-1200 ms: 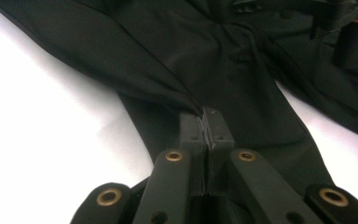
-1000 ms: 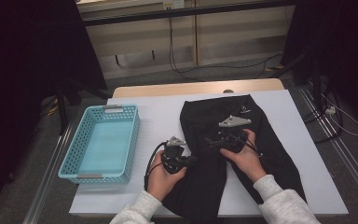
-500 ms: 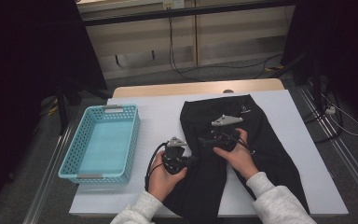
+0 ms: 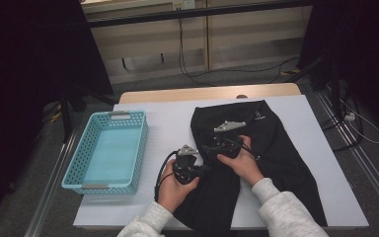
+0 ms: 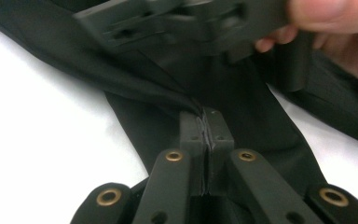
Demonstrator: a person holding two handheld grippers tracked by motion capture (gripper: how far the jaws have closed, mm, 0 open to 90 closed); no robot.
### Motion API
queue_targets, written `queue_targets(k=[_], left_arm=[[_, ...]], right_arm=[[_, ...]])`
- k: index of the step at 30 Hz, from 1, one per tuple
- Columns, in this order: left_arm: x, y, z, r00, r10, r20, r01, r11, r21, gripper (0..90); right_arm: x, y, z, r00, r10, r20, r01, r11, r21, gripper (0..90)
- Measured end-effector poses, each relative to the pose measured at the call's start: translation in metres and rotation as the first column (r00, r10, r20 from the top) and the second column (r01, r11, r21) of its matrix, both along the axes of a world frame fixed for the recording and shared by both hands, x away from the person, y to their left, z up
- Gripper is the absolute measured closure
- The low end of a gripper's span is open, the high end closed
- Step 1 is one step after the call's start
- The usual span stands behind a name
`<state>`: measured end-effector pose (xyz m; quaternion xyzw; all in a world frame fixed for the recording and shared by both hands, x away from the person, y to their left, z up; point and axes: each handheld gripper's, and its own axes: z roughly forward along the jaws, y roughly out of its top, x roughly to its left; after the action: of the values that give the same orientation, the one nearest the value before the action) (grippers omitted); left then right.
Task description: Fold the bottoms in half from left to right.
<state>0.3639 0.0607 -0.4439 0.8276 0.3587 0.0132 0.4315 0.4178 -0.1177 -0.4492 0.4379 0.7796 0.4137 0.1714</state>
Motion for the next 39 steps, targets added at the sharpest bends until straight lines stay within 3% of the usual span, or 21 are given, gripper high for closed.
queue_targets(k=[3,5,7,10,14,16,22,24,30,36,39], left_arm=[[0.000,0.000,0.001,1.0000,-0.002,0.005,0.002,1.0000,-0.005,88.9],[0.001,0.000,0.001,1.0000,0.001,0.003,-0.001,0.9999,-0.011,88.9],[0.001,0.000,0.002,1.0000,0.003,0.005,-0.003,0.9998,-0.019,88.9],[0.002,-0.002,0.004,0.9999,-0.002,0.017,0.002,0.9996,-0.027,88.9],[0.002,-0.005,0.006,0.9997,-0.009,0.024,0.010,0.9992,-0.038,88.9],[0.002,-0.008,0.007,0.9994,-0.014,0.032,0.016,0.9989,-0.045,88.9],[0.001,-0.014,0.005,0.9993,-0.031,0.022,0.032,0.9984,-0.046,88.9],[0.000,-0.015,0.003,0.9994,-0.029,0.019,0.030,0.9987,-0.042,88.9],[-0.001,-0.011,0.005,0.9997,-0.018,0.018,0.019,0.9986,-0.049,88.9],[-0.001,-0.006,0.002,0.9998,-0.012,0.017,0.013,0.9987,-0.050,88.8],[0.001,-0.004,0.001,0.9999,-0.007,0.010,0.008,0.9986,-0.052,88.8]], right_arm=[[0.004,0.007,-0.003,0.9992,0.039,-0.009,-0.039,0.999,-0.001,48.9],[0.005,0.011,-0.005,0.9980,0.061,-0.015,-0.061,0.998,-0.015,60.5],[0.008,0.012,-0.008,0.9954,0.089,-0.035,-0.089,0.996,0.013,73.5],[0.008,0.007,-0.006,0.9936,0.105,-0.041,-0.105,0.994,0.004,89.5],[0.005,-0.003,-0.002,0.9958,0.087,-0.028,-0.087,0.996,-0.020,89.8],[0.001,-0.018,0.004,0.9978,0.065,-0.018,-0.065,0.998,0.005,89.8],[-0.018,-0.052,0.010,0.9994,0.034,-0.004,-0.034,0.999,-0.017,89.6],[-0.022,-0.057,0.009,0.9995,0.032,0.006,-0.032,0.999,-0.021,83.9],[-0.015,-0.040,0.007,0.9971,0.063,0.043,-0.062,0.998,-0.034,60.1],[0.004,-0.021,0.007,0.9940,0.092,0.060,-0.089,0.995,-0.042,50.8],[0.014,-0.010,0.001,0.9950,0.095,0.033,-0.092,0.993,-0.069,49.4]])
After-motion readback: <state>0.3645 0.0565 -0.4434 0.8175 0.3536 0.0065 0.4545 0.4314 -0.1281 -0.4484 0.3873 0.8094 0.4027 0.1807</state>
